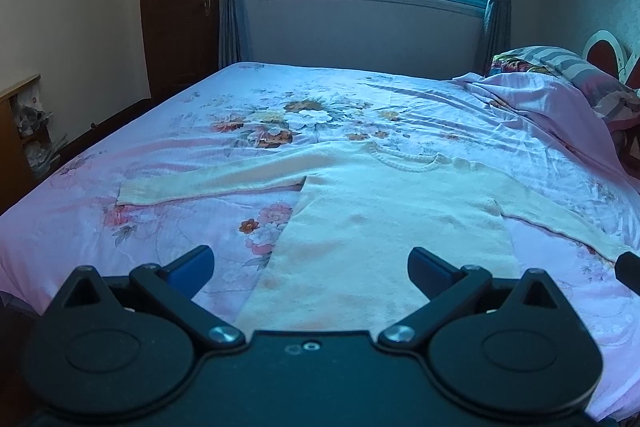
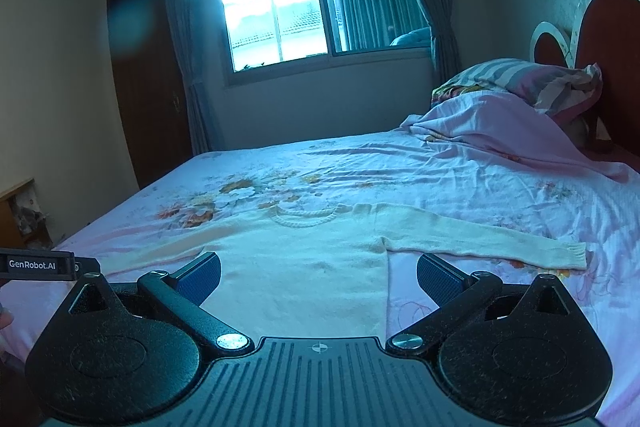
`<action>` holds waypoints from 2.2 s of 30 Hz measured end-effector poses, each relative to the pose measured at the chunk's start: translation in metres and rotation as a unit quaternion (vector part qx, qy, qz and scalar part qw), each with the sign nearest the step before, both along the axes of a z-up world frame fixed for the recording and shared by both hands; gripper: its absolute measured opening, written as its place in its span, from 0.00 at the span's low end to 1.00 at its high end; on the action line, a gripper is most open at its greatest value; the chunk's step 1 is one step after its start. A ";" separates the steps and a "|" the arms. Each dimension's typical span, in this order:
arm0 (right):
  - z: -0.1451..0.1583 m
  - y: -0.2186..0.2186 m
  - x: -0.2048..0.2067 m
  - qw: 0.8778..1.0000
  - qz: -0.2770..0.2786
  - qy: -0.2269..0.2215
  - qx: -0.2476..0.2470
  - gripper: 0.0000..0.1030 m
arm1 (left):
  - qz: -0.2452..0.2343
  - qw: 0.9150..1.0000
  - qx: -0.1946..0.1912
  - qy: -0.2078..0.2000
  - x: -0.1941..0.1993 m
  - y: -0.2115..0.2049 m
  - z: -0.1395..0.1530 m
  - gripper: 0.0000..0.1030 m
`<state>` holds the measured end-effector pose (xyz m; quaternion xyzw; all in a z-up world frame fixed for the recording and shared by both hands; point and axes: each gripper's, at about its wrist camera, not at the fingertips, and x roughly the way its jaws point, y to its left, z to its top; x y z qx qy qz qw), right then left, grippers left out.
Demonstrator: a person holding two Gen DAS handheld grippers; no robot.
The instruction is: Fold small clothes
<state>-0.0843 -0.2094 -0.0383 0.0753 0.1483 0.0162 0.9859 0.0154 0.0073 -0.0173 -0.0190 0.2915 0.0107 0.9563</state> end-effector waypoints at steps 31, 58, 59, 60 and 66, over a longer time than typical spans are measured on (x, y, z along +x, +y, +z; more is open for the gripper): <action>-0.024 0.032 0.106 0.995 0.004 0.093 -0.026 1.00 | 0.088 0.993 -0.034 0.069 0.098 0.095 -0.051 0.98; -0.084 0.093 0.263 0.983 0.060 0.164 -0.051 1.00 | 0.273 0.898 -0.313 0.144 0.259 0.299 -0.167 0.46; -0.087 0.096 0.270 0.983 0.061 0.165 -0.056 1.00 | 0.280 0.892 -0.328 0.137 0.262 0.306 -0.172 0.44; -0.089 0.099 0.274 0.982 0.064 0.168 -0.057 1.00 | 0.285 0.887 -0.338 0.131 0.266 0.312 -0.175 0.39; -0.105 0.111 0.297 0.979 0.074 0.183 -0.059 1.00 | 0.306 0.869 -0.377 0.096 0.288 0.340 -0.190 0.36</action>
